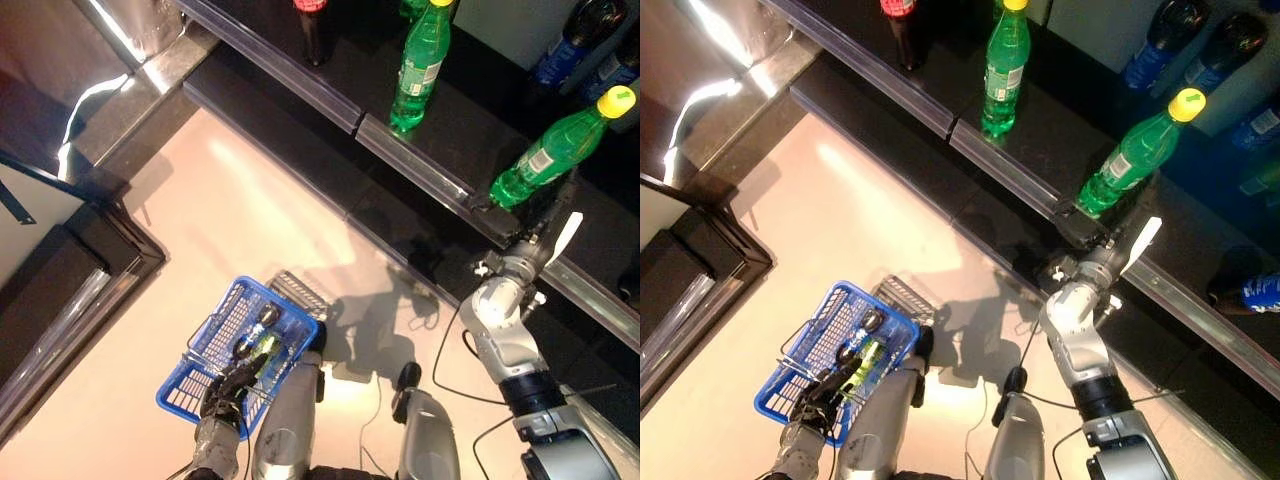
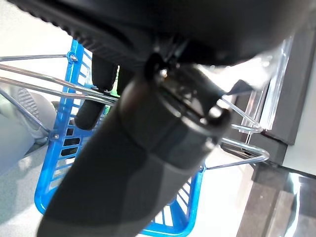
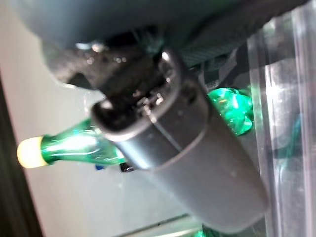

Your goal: Pick up the drink and place into the basket.

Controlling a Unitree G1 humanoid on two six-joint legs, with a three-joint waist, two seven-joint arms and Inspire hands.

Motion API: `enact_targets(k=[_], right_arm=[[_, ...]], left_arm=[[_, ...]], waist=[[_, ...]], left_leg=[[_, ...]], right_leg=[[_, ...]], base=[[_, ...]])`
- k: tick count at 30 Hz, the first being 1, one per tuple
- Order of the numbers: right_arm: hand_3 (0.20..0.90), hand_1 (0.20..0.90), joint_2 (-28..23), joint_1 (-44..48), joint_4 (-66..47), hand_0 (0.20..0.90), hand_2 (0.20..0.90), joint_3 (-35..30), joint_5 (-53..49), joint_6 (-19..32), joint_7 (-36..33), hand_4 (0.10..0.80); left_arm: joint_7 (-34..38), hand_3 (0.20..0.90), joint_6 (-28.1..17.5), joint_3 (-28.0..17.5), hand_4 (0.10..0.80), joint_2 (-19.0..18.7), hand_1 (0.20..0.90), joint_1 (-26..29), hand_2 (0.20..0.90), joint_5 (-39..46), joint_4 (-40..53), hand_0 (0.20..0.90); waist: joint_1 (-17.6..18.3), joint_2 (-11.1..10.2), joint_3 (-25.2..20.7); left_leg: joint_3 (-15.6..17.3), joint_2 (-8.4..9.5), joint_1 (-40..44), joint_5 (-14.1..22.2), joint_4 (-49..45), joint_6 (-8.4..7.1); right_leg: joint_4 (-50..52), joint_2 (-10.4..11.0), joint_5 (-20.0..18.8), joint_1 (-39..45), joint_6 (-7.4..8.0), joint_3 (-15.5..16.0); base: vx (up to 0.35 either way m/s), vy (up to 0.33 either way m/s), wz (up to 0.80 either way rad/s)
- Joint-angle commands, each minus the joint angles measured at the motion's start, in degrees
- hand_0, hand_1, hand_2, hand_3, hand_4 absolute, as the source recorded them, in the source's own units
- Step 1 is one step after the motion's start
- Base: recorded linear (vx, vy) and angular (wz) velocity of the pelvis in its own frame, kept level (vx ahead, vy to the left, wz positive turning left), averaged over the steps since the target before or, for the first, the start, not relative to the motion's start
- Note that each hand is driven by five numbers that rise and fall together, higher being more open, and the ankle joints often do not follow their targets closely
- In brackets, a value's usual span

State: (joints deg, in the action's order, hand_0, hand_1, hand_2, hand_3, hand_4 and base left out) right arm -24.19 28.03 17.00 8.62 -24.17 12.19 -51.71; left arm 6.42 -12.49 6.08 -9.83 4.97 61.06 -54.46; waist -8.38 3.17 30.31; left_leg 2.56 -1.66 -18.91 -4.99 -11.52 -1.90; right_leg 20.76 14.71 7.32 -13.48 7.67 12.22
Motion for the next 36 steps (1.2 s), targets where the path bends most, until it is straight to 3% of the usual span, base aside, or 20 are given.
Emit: enact_targets(k=[1, 9, 10, 11, 12, 27, 36], right_arm=[[0.900, 0.900, -3.87, 8.05, -3.71, 0.900, 0.900, -5.65, -1.48, 7.57, -2.84, 0.800], [0.900, 0.900, -7.23, 14.87, 1.86, 0.900, 0.900, -6.67, -2.43, 6.53, -4.12, 0.800], [0.782, 0.799, -7.99, 15.59, 2.98, 0.799, 0.799, -6.69, -3.18, 6.77, -3.83, 0.682], [0.524, 0.578, -8.31, 16.07, 3.59, 0.578, 0.578, -6.77, -3.49, 6.95, -3.69, 0.424], [0.200, 0.300, -8.72, 16.92, 4.63, 0.300, 0.300, -6.95, -3.66, 7.23, -3.61, 0.100], [0.200, 0.300, -10.87, 18.14, 5.25, 0.300, 0.300, -8.56, -3.13, 7.46, -3.31, 0.100], [0.200, 0.300, -10.20, 13.70, -6.13, 0.300, 0.300, -10.39, 3.90, 4.98, -3.04, 0.100]], left_arm=[[-2.24, 0.200, -1.75, 2.71, 0.100, -1.30, 0.300, -4.66, 0.300, -0.92, 4.56, 0.300], [-2.44, 0.200, -0.96, 3.19, 0.100, -2.16, 0.300, -4.02, 0.300, -0.55, 5.10, 0.300], [-2.58, 0.200, -0.86, 3.28, 0.100, -2.30, 0.300, -4.08, 0.300, -0.60, 5.14, 0.300], [-2.75, 0.200, -0.79, 3.23, 0.100, -2.41, 0.300, -4.06, 0.300, -0.62, 5.12, 0.300], [-2.87, 0.200, -0.58, 3.16, 0.100, -2.57, 0.300, -3.96, 0.300, -0.74, 5.13, 0.300], [-3.86, 0.200, -0.63, 2.52, 0.100, -3.00, 0.300, -3.92, 0.300, 0.09, 4.94, 0.300], [-5.25, 0.200, -1.84, 0.46, 0.100, -2.66, 0.300, -5.43, 0.300, -0.78, 6.11, 0.300]], waist=[[-1.65, 0.35, -0.51], [-2.91, 0.79, -0.51], [-3.07, 0.80, -0.51], [-3.18, 0.81, -0.51], [-3.37, 0.82, -0.51], [-3.26, 0.83, -0.51], [-2.63, 0.36, -0.79]], left_leg=[[-4.71, 0.35, -0.14, 4.03, -5.85, -0.13], [-5.19, 0.97, -1.88, 4.10, -6.48, 0.26], [-5.26, 1.06, -2.00, 4.19, -6.59, 0.31], [-5.28, 1.07, -2.18, 4.23, -6.66, 0.33], [-5.26, 1.13, -2.46, 4.29, -6.80, 0.42], [-4.71, 1.28, -1.25, 4.68, -6.83, 0.73], [-4.70, 1.06, 0.87, 5.26, -7.58, 0.51]], right_leg=[[0.89, 1.20, -4.47, -0.31, -2.44, 2.40], [1.47, 1.26, -4.51, -1.88, -2.42, 2.63], [1.46, 1.25, -4.47, -1.95, -2.44, 2.63], [1.51, 1.27, -4.46, -2.08, -2.43, 2.68], [1.60, 1.29, -4.44, -2.29, -2.39, 2.79], [2.56, 1.18, -3.51, -1.37, -2.69, 3.10], [4.73, 0.78, -1.71, 0.47, -3.46, 3.72]], base=[[0.000, 0.000, 0.00], [0.004, 0.000, 0.00], [0.000, 0.000, 0.00], [0.000, 0.000, 0.00], [0.000, 0.000, 0.00], [-0.007, 0.000, 0.00], [-0.051, -0.009, 0.01]])
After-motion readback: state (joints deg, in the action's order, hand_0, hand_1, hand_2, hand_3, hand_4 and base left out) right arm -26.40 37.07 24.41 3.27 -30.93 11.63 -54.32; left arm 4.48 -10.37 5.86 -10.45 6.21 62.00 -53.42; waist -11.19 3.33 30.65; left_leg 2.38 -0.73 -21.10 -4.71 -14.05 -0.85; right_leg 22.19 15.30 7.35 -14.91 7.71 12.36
